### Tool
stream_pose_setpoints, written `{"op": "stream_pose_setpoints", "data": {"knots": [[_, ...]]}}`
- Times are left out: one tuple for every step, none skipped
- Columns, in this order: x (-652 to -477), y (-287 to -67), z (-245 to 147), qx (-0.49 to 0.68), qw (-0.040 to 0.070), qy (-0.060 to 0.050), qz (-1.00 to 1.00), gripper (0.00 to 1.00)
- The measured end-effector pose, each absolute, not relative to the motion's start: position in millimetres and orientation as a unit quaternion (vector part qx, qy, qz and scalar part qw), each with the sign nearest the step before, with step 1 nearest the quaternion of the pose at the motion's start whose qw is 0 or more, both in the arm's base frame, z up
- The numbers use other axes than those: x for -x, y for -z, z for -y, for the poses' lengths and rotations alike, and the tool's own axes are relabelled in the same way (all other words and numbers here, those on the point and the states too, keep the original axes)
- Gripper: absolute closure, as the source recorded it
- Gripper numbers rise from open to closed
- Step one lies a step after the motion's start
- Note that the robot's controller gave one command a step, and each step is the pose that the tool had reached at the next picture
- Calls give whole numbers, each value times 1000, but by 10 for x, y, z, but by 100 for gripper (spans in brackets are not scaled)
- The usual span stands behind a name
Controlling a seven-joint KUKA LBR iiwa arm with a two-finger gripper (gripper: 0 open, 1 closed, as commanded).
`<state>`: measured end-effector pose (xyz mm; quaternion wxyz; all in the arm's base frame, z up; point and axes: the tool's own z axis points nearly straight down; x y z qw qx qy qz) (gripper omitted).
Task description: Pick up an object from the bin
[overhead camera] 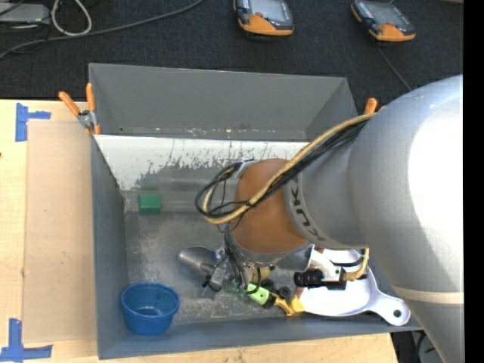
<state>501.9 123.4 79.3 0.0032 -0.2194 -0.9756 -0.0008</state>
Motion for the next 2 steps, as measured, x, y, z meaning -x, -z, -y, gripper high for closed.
{"op": "stream_pose_setpoints", "data": {"knots": [[-5013, -833, -1229, 221, 5, 1, 975, 100], [-5007, -940, -1227, 221, 6, 1, 975, 100]]}}
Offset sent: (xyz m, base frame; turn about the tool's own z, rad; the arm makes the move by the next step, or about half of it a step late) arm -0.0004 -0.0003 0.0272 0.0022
